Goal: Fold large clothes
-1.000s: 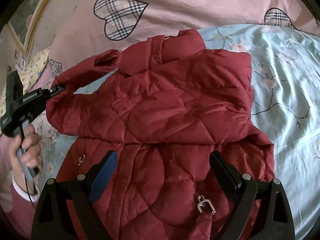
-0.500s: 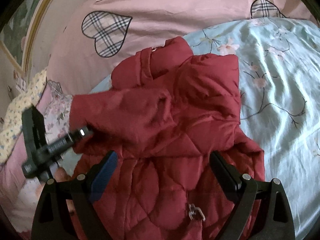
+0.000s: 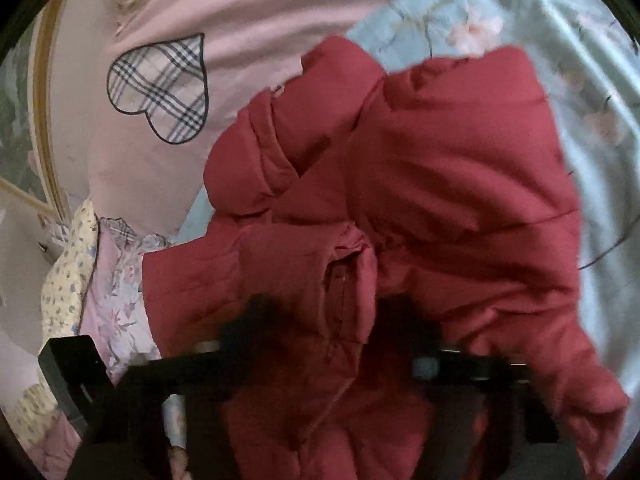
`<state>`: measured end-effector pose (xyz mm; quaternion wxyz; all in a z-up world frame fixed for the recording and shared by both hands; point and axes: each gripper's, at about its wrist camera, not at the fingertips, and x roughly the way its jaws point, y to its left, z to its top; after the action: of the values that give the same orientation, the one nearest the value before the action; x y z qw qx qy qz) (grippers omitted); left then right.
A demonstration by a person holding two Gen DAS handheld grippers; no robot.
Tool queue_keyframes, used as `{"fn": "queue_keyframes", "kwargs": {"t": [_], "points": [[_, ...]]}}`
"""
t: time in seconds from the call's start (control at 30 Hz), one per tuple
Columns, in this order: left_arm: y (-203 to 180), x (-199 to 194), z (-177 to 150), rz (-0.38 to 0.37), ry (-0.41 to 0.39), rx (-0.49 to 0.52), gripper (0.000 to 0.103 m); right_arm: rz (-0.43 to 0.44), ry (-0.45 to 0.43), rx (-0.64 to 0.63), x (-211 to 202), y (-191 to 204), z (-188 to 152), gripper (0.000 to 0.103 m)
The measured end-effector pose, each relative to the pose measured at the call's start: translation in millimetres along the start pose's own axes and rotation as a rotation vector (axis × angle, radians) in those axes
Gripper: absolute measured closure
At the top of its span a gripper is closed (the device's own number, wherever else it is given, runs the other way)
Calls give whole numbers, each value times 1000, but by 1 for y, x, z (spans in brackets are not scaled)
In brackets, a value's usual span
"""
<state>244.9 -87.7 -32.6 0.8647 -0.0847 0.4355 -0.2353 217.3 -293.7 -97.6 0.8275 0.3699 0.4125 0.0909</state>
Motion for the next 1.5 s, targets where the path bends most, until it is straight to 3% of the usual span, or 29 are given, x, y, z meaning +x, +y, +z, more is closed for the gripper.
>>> {"fn": "queue_keyframes", "kwargs": {"t": [0.1,0.43,0.47,0.57,0.8,1.0,1.1,1.2,1.27,1.4,1.5], "points": [[1,2,0,12,32,5,91,-11,-23,-9,-2,3,-2,91],[3,-11,-14,-50,126,41,84,-38,-117,-105,-29,29,0,95],[4,-15,-16,-55,129,45,78,-55,-134,-125,-34,33,0,95],[6,-30,-20,-31,95,64,27,-112,-189,-162,-49,37,2,96],[35,-60,-2,15,-18,46,27,-185,-217,-165,-67,14,0,96],[61,-47,30,80,-57,61,29,-221,-191,-161,-59,-2,-6,96],[68,-30,39,102,-36,70,36,-241,-185,-179,-55,-2,-6,95],[79,3,38,155,49,77,44,-267,-179,-206,-56,2,-7,90],[83,19,32,188,93,87,44,-291,-198,-220,-63,10,-8,86],[86,25,23,204,87,92,44,-358,-292,-296,-83,39,-17,86],[85,25,21,215,80,92,44,-350,-343,-361,-88,65,-26,84]]}}
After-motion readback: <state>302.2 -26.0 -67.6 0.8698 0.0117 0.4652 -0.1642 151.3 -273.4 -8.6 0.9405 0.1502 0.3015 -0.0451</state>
